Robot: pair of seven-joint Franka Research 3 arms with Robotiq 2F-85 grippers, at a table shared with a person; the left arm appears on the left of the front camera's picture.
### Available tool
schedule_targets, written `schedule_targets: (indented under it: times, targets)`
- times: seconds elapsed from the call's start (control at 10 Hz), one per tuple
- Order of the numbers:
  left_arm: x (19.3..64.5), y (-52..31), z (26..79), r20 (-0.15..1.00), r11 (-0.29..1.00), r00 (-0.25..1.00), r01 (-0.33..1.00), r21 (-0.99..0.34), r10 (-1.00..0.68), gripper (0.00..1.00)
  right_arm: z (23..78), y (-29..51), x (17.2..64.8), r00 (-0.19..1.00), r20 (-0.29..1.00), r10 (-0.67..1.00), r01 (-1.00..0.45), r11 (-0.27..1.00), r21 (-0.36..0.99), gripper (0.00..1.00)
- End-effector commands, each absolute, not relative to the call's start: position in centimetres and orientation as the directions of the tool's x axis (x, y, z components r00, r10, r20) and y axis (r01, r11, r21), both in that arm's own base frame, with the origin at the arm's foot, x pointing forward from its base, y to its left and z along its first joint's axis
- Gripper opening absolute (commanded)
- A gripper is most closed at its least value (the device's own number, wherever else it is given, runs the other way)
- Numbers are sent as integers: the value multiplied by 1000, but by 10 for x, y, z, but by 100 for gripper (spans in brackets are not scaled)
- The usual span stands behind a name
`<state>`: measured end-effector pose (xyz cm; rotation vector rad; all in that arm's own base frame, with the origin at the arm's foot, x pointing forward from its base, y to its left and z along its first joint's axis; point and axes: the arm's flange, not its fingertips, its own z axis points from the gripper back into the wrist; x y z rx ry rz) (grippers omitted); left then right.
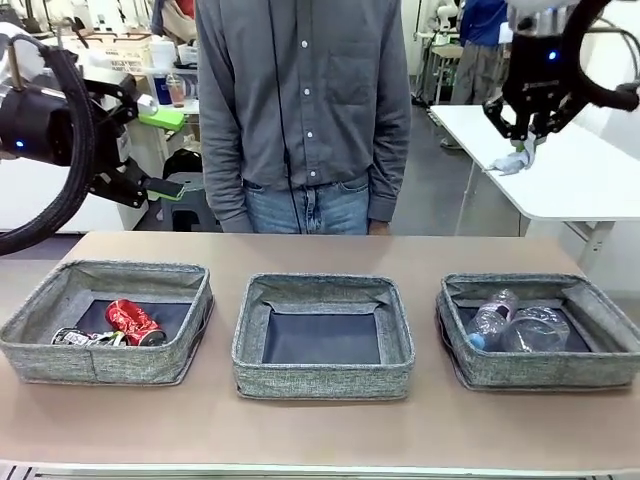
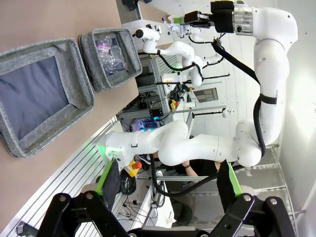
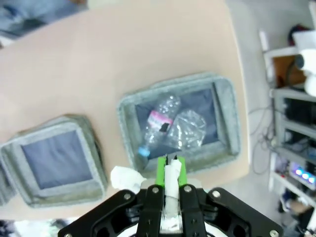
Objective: Sort the waste into the appropriate baskets.
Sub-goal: Pick up the waste item pointed out by the person.
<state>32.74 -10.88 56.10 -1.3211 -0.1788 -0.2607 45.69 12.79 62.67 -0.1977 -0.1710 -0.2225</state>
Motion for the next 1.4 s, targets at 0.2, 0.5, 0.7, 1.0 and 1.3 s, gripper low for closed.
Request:
schedule_targets:
  times: [0.2,0.5,0.7,1.0,1.3]
  targets:
    - [327,-110,561,297,210,950,310,-927,-93,100,623,120,459,961,171,-219,249,951,-182,7]
    - [327,-110,561,297,210,950,310,-927,-93,100,667,214,481,973,188,-136,151,986,-67,7]
    - [327,-110,561,297,210,950,310,-927,-93,100,696,283,485,995,71,-70,73,997,-35,7]
    - [327,-110,561,297,210,950,310,-927,-93,100,742,358,464,992,37,-117,115,992,56,7]
    - [327,-110,561,297,210,950,310,-927,-93,100,780,371,439,992,53,-114,111,992,56,7]
